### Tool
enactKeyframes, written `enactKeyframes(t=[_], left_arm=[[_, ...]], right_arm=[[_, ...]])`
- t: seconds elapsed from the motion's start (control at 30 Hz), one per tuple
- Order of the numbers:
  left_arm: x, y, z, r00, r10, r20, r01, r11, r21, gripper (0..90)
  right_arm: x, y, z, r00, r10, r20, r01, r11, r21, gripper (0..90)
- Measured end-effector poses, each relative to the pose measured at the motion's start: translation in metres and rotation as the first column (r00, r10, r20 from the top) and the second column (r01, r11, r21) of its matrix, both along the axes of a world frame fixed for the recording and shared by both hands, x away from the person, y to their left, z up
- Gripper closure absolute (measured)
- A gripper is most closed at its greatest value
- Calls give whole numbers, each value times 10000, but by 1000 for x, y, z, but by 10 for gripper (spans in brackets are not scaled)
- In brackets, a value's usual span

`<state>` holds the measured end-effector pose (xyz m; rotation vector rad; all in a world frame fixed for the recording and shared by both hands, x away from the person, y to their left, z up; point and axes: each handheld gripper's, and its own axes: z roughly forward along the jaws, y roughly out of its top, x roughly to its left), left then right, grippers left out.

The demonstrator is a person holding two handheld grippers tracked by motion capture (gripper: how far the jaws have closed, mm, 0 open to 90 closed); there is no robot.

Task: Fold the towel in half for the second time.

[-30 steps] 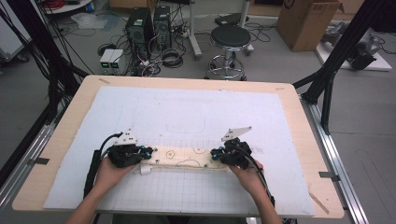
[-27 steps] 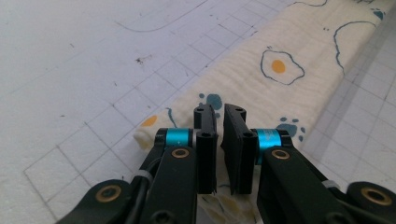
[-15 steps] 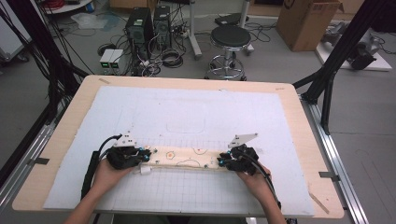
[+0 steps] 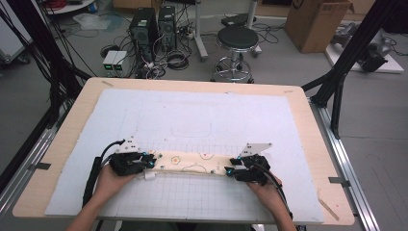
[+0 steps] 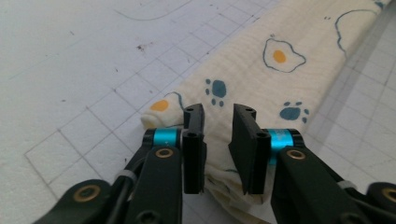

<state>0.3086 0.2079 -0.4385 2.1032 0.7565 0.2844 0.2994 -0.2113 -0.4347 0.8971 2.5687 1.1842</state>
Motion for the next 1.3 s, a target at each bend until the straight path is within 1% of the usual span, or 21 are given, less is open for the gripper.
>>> enactKeyframes(t=[0.13,0.2,0.23,0.3,0.33,0.37,0.43,0.47,0.53,0.6,0.7,0.77,0.87,0.93,0.97,1.0,1.03,1.1,1.17,1.2,1.3], left_arm=[[-2,6,8,9997,119,207,-109,9988,-479,646],[1,10,13,9986,460,261,-440,9964,-731,632],[4,11,14,9977,637,230,-614,9942,-880,625],[10,15,15,9943,1057,97,-1042,9893,-1020,587],[13,17,14,9924,1233,-17,-1228,9865,-1082,558],[16,18,12,9912,1313,-166,-1323,9844,-1160,553],[21,18,8,9885,1458,-401,-1495,9823,-1133,553],[23,17,6,9881,1454,-503,-1500,9830,-1062,553],[25,15,2,9878,1415,-647,-1470,9851,-894,559],[26,14,-1,9876,1307,-872,-1381,9868,-851,567],[27,14,-2,9870,1255,-1007,-1339,9877,-810,595],[28,13,-3,9855,1267,-1124,-1369,9867,-880,618],[28,12,-5,9846,1142,-1324,-1253,9890,-787,642],[28,11,-6,9848,1074,-1365,-1176,9907,-689,661],[28,10,-6,9841,1113,-1385,-1227,9895,-763,672],[28,10,-6,9835,1131,-1411,-1254,9887,-817,691],[28,10,-6,9843,1104,-1380,-1212,9899,-729,706],[28,10,-6,9848,1095,-1351,-1203,9900,-743,745],[27,8,-6,9868,1094,-1195,-1180,9907,-679,780],[27,8,-5,9877,1072,-1137,-1149,9914,-628,793],[26,9,-3,9886,1122,-1006,-1190,9909,-637,813]], right_arm=[[-1,-4,9,9999,-38,108,31,9983,580,523],[2,-5,13,9999,-102,18,100,9970,770,519],[5,-5,16,9999,-152,48,148,9974,708,513],[12,-4,20,9995,-321,-9,321,9974,651,512],[16,-4,22,9992,-386,-90,391,9971,648,505],[20,-4,23,9989,-440,-142,449,9963,739,503],[27,-4,24,9973,-560,-467,596,9951,786,502],[32,-4,22,9962,-664,-557,704,9949,727,502],[37,-6,18,9925,-874,-852,943,9923,799,505],[41,-7,14,9890,-949,-1137,1035,9920,719,505],[44,-8,10,9834,-1100,-1444,1217,9897,752,521],[47,-8,7,9803,-1121,-1624,1251,9895,720,538],[48,-6,4,9757,-1044,-1925,1185,9909,631,592],[48,-3,2,9759,-899,-1989,1009,9938,457,626],[48,-2,1,9769,-798,-1980,887,9954,362,653],[47,0,-1,9760,-751,-2044,835,9960,326,667],[47,1,-1,9763,-745,-2032,819,9962,282,688],[47,2,-1,9764,-667,-2054,742,9968,287,740],[46,3,-1,9793,-593,-1936,642,9978,191,781],[46,3,0,9787,-581,-1968,622,9980,147,792],[45,4,2,9828,-534,-1769,563,9984,112,817]])
